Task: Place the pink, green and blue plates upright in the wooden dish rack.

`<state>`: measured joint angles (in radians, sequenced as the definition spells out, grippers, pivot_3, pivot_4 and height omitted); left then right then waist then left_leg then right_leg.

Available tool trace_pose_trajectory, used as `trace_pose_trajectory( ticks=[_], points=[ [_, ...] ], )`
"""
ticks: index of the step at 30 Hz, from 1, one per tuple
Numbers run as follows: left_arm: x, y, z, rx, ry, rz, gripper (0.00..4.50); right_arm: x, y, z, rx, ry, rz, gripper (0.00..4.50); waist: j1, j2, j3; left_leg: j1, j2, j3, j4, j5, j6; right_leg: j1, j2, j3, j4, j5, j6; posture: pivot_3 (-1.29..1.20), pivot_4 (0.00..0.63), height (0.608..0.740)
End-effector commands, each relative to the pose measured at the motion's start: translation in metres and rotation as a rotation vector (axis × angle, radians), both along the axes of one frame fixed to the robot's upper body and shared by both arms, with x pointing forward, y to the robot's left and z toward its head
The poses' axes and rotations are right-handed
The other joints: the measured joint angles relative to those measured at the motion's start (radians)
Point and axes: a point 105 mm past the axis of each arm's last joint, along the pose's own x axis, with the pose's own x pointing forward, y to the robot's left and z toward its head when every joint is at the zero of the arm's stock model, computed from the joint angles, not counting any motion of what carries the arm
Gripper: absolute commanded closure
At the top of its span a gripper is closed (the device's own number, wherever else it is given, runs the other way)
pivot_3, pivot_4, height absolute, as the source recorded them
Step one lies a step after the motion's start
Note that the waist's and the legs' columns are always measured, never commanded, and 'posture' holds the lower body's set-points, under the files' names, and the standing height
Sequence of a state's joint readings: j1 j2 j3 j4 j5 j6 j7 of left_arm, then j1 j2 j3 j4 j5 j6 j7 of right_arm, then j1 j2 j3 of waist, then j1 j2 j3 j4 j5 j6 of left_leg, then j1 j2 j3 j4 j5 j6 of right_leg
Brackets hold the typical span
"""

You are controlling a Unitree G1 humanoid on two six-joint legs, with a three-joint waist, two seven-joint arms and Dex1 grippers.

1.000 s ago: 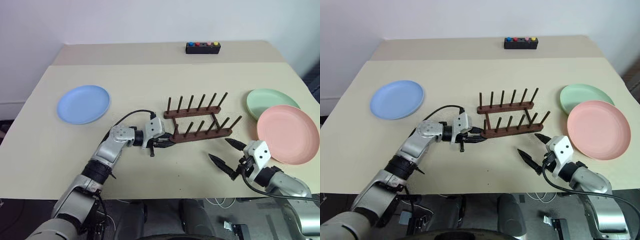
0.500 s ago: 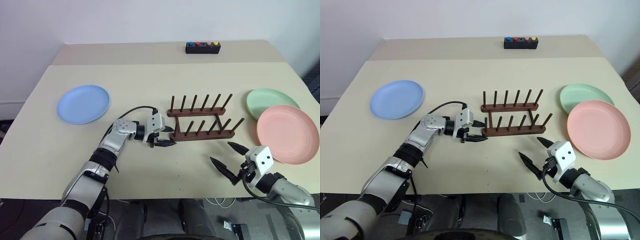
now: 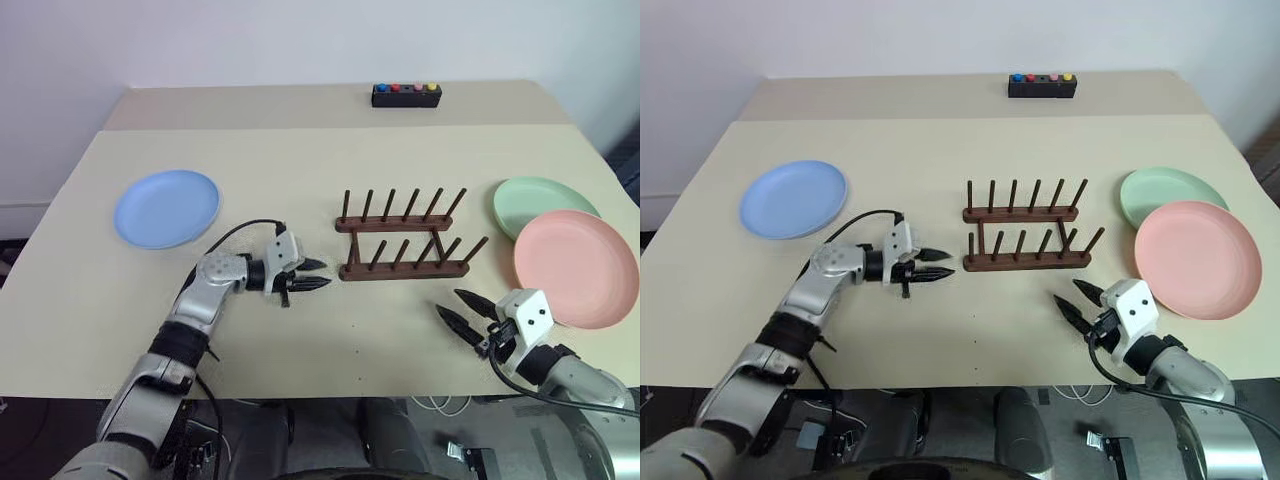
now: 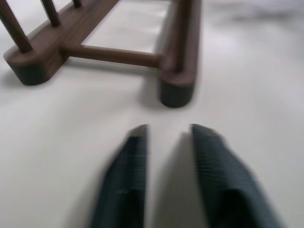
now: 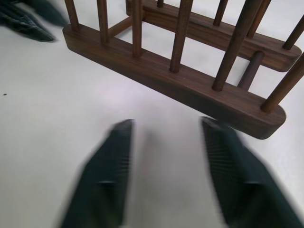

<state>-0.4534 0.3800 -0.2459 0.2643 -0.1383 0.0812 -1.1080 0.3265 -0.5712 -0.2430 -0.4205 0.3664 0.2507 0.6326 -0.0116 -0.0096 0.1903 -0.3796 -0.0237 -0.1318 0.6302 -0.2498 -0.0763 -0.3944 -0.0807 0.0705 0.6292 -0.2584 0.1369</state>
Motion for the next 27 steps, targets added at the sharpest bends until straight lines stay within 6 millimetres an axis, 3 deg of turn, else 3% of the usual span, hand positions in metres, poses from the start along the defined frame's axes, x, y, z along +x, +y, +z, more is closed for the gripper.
trace_pose_trajectory(
  ticks=[1, 7, 12, 19, 27],
  points=[
    [-0.012, -0.012, 0.013, -0.020, -0.017, -0.045, 4.50, 0.006, -0.007, 0.004, -0.034, -0.016, -0.019, 4.42, 0.001, 0.000, 0.000, 0.000, 0.000, 0.000, 0.000, 0.000, 0.000, 0.000, 0.000, 0.000, 0.000, 0.000, -0.001, 0.00, 0.150, 0.740],
    [-0.022, -0.030, 0.007, -0.003, 0.002, -0.047, 4.50, 0.019, -0.025, -0.006, -0.142, 0.007, -0.097, 4.42, -0.001, 0.000, 0.000, 0.000, 0.000, 0.000, 0.000, 0.000, 0.000, 0.000, 0.000, 0.000, 0.000, 0.000, -0.001, 0.00, 0.150, 0.740],
    [-0.016, -0.038, 0.003, 0.006, -0.002, -0.002, 4.50, 0.031, -0.032, -0.013, -0.203, 0.028, -0.132, 4.42, -0.004, 0.000, 0.000, 0.001, 0.000, 0.000, 0.000, 0.000, 0.000, 0.000, 0.000, 0.000, 0.000, 0.000, -0.001, 0.00, 0.150, 0.740],
    [0.003, -0.047, 0.007, -0.022, -0.051, 0.095, 4.50, 0.056, -0.026, -0.014, -0.221, 0.001, -0.139, 4.42, -0.003, 0.000, 0.000, 0.002, 0.000, 0.000, 0.000, 0.000, 0.000, 0.002, 0.000, 0.000, 0.000, 0.000, -0.001, 0.00, 0.150, 0.740],
    [0.033, -0.040, 0.011, -0.027, -0.154, 0.268, 4.50, 0.079, -0.024, -0.010, -0.260, -0.052, -0.154, 4.42, -0.005, 0.000, 0.000, 0.003, 0.000, 0.000, 0.000, 0.000, 0.000, 0.003, 0.000, 0.000, 0.000, 0.001, 0.002, 0.00, 0.150, 0.740]
  ],
)
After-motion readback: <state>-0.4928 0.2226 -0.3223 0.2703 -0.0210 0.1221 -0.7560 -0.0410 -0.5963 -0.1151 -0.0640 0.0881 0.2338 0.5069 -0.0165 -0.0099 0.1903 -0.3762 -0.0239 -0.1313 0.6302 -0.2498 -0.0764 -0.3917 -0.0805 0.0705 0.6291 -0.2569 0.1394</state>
